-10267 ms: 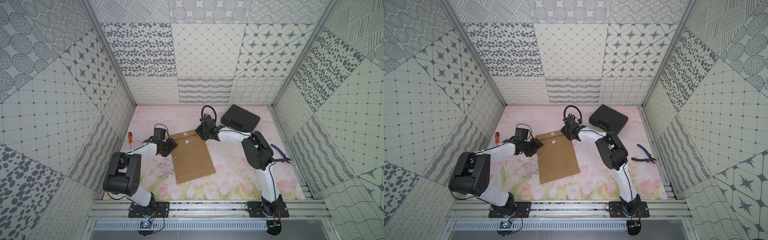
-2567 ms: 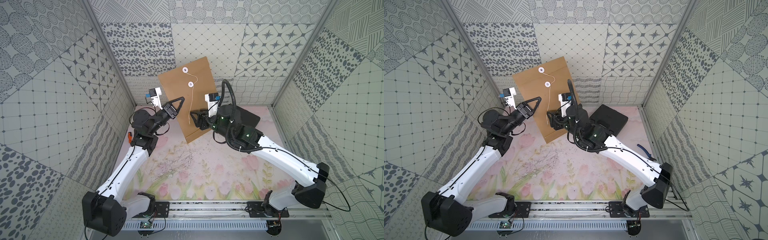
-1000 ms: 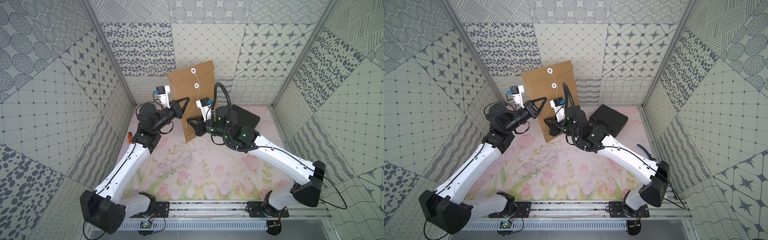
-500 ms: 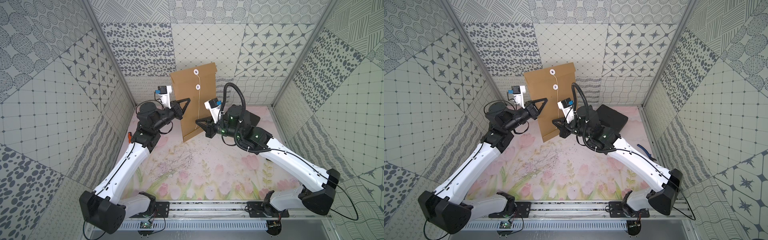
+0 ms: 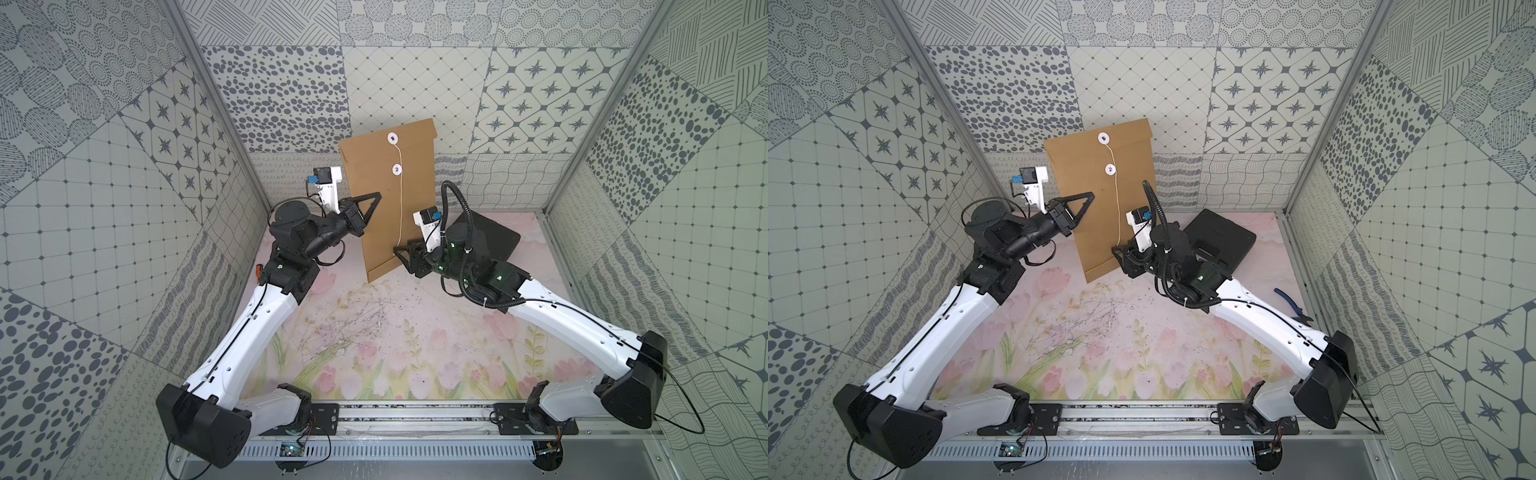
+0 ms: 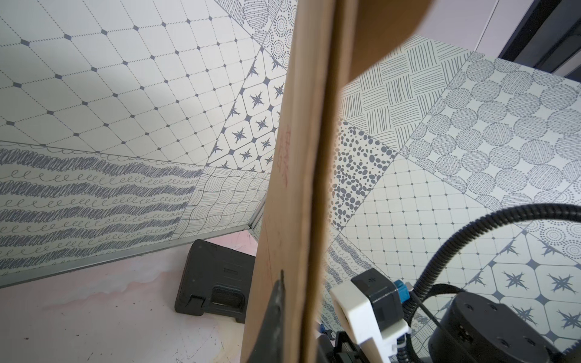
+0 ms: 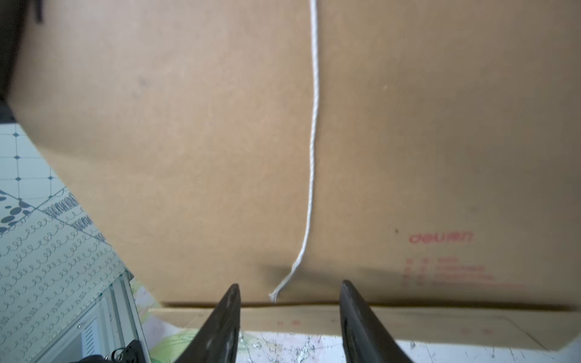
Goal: Close the mouth of the file bag
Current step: Close the file bag.
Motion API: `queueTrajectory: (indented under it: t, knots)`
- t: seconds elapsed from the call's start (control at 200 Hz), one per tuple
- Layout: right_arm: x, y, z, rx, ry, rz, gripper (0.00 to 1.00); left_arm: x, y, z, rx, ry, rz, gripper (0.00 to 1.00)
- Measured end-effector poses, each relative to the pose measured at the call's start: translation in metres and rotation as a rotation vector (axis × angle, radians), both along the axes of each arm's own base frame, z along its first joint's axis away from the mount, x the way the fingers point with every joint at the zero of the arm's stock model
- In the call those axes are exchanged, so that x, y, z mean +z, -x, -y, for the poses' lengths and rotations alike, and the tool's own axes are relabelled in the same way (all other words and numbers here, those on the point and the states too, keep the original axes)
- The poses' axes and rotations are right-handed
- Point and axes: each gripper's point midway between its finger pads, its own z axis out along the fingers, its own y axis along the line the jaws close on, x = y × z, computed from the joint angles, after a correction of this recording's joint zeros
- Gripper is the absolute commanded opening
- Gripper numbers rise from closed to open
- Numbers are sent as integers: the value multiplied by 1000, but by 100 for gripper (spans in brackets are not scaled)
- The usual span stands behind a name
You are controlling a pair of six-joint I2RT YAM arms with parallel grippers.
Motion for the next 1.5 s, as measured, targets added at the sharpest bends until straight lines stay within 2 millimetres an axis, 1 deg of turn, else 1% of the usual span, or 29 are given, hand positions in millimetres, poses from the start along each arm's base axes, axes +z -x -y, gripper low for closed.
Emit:
queueTrajectory:
  t: [0.16,0.29,0.465,0.58,0.745,0.806,0.876,0.966,1.056,1.156,1.241,1.336,1.436,1.501]
  knots:
    - [11,-11,-5,-26,-59,19,40,1,3,4,-22,12,-13,0]
    - [6,-22,-11,-56,-77,1,32,1,6,6,-35,17,-21,0]
    - [-7,-33,-12,-96,-82,-35,12,3,7,7,-42,25,-24,0]
    - [-7,-39,-9,-118,-97,-43,0,6,9,8,-46,26,-18,0]
    - [0,-46,0,-145,-113,-29,0,6,12,6,-37,9,-18,0]
    - [6,-45,6,-149,-112,-16,0,7,12,5,-28,-6,-12,0]
    - [15,-40,16,-146,-106,2,0,7,12,3,-13,-29,-3,0]
    - [34,-28,30,-128,-96,41,0,4,11,2,0,-59,3,0]
    - [52,-16,45,-110,-78,81,0,-3,9,2,5,-93,-1,0]
    - [72,-10,56,-100,-62,122,0,-12,7,3,7,-127,-8,0]
    - [86,-11,66,-103,-55,145,0,-19,5,3,11,-155,-14,0]
    - [93,-16,78,-126,-45,155,0,-23,5,3,11,-176,-14,0]
    - [91,-21,87,-146,-19,151,0,-25,4,4,10,-192,-16,0]
    - [94,-20,90,-151,-7,152,0,-27,4,4,10,-202,-14,0]
